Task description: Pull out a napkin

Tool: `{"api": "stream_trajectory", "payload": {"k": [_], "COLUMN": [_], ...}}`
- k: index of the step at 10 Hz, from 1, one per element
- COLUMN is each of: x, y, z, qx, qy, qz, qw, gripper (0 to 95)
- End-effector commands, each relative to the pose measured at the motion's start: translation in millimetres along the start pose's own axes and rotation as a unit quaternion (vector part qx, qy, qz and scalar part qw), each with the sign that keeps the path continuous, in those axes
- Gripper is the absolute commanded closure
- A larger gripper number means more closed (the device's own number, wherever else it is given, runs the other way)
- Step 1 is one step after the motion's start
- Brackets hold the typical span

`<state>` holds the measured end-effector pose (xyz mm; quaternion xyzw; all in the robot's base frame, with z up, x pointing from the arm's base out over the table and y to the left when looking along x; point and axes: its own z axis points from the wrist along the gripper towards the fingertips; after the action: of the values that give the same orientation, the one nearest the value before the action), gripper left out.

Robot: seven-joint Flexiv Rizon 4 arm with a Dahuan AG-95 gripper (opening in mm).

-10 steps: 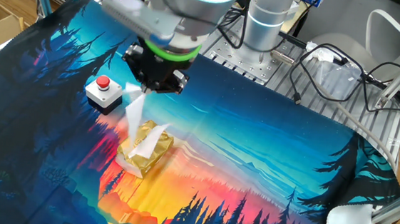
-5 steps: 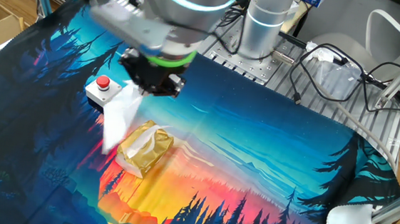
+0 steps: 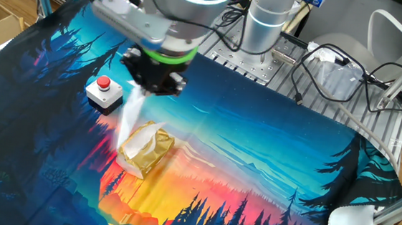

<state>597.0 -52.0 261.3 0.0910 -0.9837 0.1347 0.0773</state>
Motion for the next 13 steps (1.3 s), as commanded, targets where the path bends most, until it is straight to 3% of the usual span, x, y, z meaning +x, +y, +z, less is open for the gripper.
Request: {"api": "stream_trajectory", "payload": {"k": [1,3,5,6,10,12,13], "x": [-1.5,-2.4,-1.2,-0.2,-0.2,-0.2,-0.2], "y": [-19.1,-31.0,-38.3,-41.3,-41.1,-40.6,-39.2], "z": [17.3,30.0,36.8,39.2,39.2,39.0,38.7], "qx": [-0.017,-0.023,-0.029,-0.065,-0.044,-0.044,-0.044], "qy": [-0.029,-0.034,-0.035,-0.033,-0.032,-0.033,-0.033], "qz": [-0.023,-0.023,0.002,0.032,0.039,0.015,0.016], "qw": [0.9992,0.9989,0.9989,0.9968,0.9978,0.9984,0.9984], "gripper": [95.0,95.0,95.0,95.0,19.0,57.0,57.0]}}
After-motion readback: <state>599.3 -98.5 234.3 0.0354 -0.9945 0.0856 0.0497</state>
